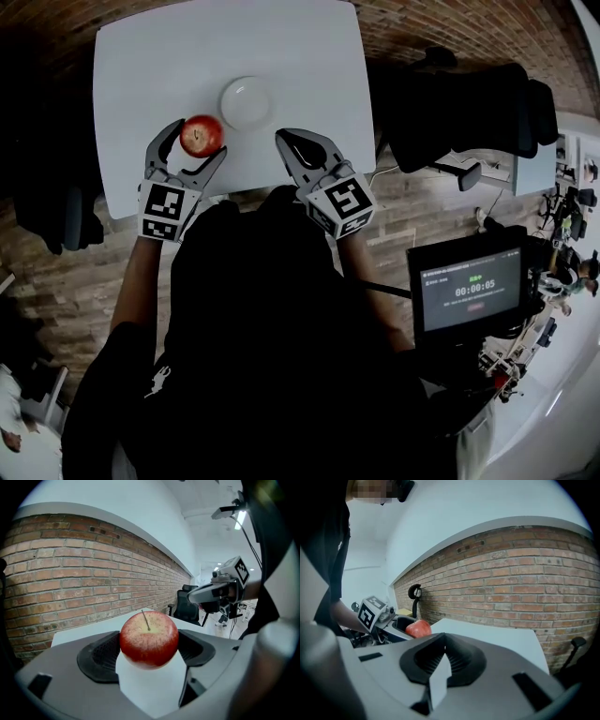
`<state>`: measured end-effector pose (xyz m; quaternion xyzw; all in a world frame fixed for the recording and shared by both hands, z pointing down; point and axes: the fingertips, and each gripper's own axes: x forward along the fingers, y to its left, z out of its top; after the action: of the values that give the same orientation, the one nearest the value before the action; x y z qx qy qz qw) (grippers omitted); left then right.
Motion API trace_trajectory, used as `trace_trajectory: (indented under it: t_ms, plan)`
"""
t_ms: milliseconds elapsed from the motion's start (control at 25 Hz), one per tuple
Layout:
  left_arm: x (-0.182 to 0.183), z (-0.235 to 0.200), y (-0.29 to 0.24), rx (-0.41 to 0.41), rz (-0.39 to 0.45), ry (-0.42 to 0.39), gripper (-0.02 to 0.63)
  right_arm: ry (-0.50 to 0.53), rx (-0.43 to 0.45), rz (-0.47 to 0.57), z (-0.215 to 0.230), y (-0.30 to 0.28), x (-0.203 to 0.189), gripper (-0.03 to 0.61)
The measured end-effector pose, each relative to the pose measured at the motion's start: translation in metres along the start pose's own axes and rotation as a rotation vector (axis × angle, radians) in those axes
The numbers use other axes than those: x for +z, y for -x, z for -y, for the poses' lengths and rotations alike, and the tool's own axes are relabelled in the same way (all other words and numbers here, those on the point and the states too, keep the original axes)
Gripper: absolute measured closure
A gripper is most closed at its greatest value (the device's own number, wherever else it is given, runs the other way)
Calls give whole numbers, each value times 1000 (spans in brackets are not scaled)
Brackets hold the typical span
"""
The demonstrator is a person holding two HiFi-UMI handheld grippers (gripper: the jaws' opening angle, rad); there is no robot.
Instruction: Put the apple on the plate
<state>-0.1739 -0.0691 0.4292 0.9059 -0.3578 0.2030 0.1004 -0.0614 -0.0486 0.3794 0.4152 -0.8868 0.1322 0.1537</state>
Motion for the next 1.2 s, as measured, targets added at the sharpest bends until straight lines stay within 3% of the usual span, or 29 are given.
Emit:
trace_trajectory:
  t_ms: [200, 360, 680, 880, 1200]
  plan:
    - [-7, -10, 5, 4, -13, 11, 225, -9, -5, -14, -3, -3, 1, 575]
    - [1, -8, -20, 29, -26, 17, 225, -11, 30, -7, 25, -6, 2, 575]
    - [-17, 4, -21, 162, -26, 96, 225, 31, 166, 25, 17, -2, -1, 575]
    - [12, 22, -69, 233, -49, 118, 225, 42, 267, 9, 73, 2, 5, 575]
    - [9, 22, -75, 328, -43, 137, 225, 53, 368, -29, 68, -12, -15, 574]
